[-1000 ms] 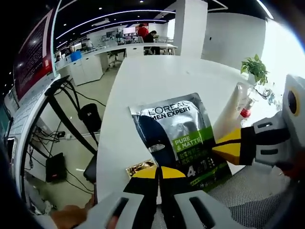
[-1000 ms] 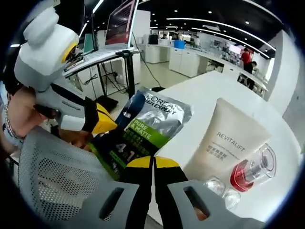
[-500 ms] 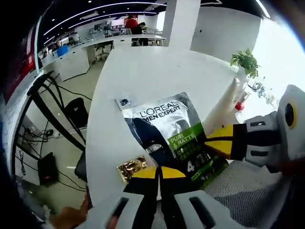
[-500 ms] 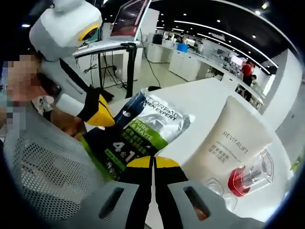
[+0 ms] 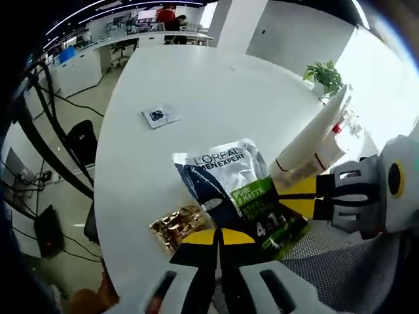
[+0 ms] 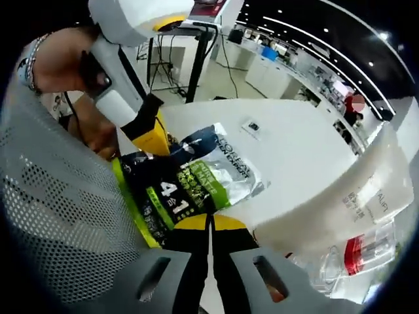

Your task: Arrange the skincare products in the storage area until every visible bottle or jar stands upright without overlapping.

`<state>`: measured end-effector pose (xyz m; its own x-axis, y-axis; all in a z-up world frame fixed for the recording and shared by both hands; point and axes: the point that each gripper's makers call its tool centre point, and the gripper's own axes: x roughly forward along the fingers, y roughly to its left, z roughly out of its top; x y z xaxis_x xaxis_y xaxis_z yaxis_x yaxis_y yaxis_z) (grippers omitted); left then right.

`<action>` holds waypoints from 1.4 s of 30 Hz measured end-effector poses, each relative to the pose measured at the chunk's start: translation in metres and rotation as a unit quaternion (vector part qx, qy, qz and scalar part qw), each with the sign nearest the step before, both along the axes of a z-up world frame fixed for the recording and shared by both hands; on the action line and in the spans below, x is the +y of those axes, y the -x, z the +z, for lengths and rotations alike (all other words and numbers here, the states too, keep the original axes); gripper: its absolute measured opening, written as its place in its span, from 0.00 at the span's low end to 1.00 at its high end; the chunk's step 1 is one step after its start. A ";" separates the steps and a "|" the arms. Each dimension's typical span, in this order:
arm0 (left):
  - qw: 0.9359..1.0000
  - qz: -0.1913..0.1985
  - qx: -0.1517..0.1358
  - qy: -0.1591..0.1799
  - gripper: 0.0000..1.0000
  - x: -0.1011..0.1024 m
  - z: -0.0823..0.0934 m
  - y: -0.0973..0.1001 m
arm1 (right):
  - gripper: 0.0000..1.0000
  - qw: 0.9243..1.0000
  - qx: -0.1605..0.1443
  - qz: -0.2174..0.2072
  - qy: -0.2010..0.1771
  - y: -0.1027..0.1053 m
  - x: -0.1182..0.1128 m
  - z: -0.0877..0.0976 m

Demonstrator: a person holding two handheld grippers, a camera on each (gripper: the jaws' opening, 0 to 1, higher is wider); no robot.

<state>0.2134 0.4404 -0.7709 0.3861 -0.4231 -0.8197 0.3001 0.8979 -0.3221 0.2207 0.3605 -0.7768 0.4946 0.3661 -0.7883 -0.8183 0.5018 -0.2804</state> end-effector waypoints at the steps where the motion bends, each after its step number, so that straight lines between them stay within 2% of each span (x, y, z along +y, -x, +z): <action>1: 1.000 0.005 0.004 0.012 0.00 -0.002 -0.002 -0.001 | 0.00 1.000 -0.002 -0.004 0.009 -0.003 -0.002 -0.004; 3: 1.000 0.010 0.011 0.016 0.00 -0.001 -0.006 -0.003 | 0.00 1.000 -0.012 0.000 0.021 -0.007 -0.003 -0.006; 7: 1.000 0.012 0.005 0.026 0.00 -0.002 -0.009 -0.009 | 0.00 0.998 -0.043 0.018 0.042 -0.015 -0.004 -0.008; 10: 0.997 0.010 0.019 0.072 0.00 -0.015 -0.008 -0.013 | 0.00 0.995 -0.077 0.041 0.049 -0.017 0.001 -0.001; 12: 0.998 0.023 0.025 0.059 0.00 -0.011 -0.016 -0.016 | 0.00 0.991 -0.096 0.070 0.060 -0.017 0.006 0.000; 14: 0.997 0.036 0.033 0.057 0.00 -0.008 -0.018 -0.017 | 0.00 0.992 -0.081 0.079 0.061 -0.009 0.007 -0.004; 16: 0.996 0.047 0.033 0.065 0.00 -0.007 -0.017 -0.016 | 0.00 0.995 -0.042 0.081 0.036 0.004 0.011 -0.007; 17: 0.996 0.051 0.033 0.064 0.00 -0.006 -0.017 -0.017 | 0.00 0.996 -0.008 0.090 0.026 0.015 0.014 -0.011; 18: 0.996 0.054 0.033 0.061 0.00 -0.006 -0.017 -0.017 | 0.00 0.995 0.011 0.093 0.018 0.021 0.016 -0.014; 19: 0.996 0.056 0.033 0.053 0.00 -0.003 -0.018 -0.018 | 0.00 0.995 0.022 0.091 0.019 0.024 0.015 -0.017; 20: 0.997 0.058 0.032 0.050 0.00 -0.002 -0.018 -0.019 | 0.00 0.994 0.026 0.101 0.036 0.026 0.012 -0.024; 21: 0.997 0.057 0.030 0.048 0.00 -0.004 -0.018 -0.020 | 0.00 0.992 0.015 0.110 0.053 0.024 0.010 -0.029; 22: 0.997 0.056 0.029 0.048 0.00 -0.005 -0.017 -0.020 | 0.00 0.991 -0.009 0.123 0.046 0.020 0.014 -0.027; 23: 0.997 0.056 0.021 0.040 0.00 -0.004 -0.017 -0.023 | 0.00 0.988 -0.025 0.137 0.060 0.016 0.013 -0.025; 26: 0.998 0.051 0.022 0.043 0.00 -0.007 -0.017 -0.023 | 0.00 0.991 -0.020 0.120 0.062 0.013 0.008 -0.026; 29: 0.998 0.042 0.024 0.050 0.00 -0.012 -0.018 -0.024 | 0.00 0.992 -0.028 0.103 0.072 0.004 0.000 -0.025; 31: 0.998 0.038 0.024 0.054 0.00 -0.015 -0.019 -0.024 | 0.00 0.990 -0.039 0.104 0.086 0.000 -0.005 -0.025; 42: 0.998 0.022 0.020 0.046 0.00 -0.019 -0.024 -0.028 | 0.00 0.984 -0.064 0.120 0.115 -0.004 -0.009 -0.025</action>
<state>0.2409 0.4212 -0.7953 0.3732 -0.4815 -0.7930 0.2462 0.8755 -0.4157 0.2250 0.3516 -0.8017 0.5160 0.3040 -0.8008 -0.8562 0.2106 -0.4717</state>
